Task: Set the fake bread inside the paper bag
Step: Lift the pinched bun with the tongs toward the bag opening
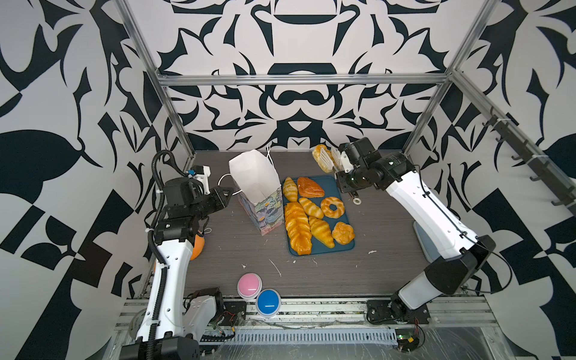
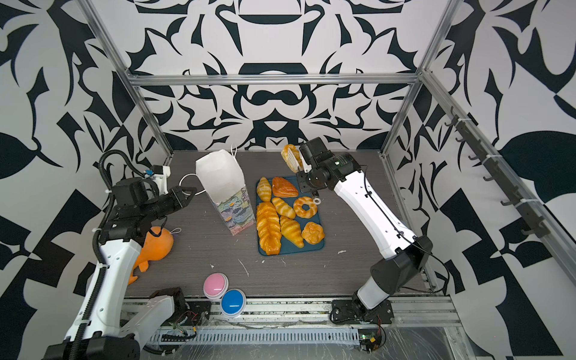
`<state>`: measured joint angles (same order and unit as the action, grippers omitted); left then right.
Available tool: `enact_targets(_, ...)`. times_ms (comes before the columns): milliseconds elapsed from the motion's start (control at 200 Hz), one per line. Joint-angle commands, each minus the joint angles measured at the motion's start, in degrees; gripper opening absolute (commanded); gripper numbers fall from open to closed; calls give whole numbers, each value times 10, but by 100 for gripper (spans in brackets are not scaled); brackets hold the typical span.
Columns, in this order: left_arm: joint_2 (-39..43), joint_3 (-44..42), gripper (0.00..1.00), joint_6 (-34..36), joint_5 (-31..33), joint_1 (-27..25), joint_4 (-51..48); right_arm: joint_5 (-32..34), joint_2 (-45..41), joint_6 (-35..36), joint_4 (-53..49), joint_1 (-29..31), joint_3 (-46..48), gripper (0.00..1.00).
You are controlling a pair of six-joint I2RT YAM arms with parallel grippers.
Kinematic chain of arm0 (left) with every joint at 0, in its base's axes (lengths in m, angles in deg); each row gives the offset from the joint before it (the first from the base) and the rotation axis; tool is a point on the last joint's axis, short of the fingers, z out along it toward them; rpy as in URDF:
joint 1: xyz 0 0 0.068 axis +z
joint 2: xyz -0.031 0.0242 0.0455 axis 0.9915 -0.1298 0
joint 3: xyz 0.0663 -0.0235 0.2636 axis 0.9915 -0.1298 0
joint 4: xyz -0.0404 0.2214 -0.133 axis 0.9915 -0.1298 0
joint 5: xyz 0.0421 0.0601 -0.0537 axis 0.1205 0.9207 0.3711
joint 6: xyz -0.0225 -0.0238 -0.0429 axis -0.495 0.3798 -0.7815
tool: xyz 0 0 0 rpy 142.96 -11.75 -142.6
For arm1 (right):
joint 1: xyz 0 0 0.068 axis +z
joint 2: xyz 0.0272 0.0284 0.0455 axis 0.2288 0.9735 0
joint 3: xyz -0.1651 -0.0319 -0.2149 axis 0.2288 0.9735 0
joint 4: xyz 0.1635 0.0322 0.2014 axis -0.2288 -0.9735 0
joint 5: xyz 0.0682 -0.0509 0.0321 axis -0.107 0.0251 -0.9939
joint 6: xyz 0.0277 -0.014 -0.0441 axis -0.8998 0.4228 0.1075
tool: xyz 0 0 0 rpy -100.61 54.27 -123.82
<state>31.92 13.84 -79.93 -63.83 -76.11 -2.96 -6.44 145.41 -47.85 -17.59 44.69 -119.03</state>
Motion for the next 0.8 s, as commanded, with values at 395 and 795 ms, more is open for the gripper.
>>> enact_targets(395, 1, 9, 13, 3, -10, 2, -8, 46, 5, -14, -63, 115, -217, 35)
enact_targets(795, -2, 7, 13, -1, -15, 2, -5, -13, 1, -20, -20, 168, -245, 34)
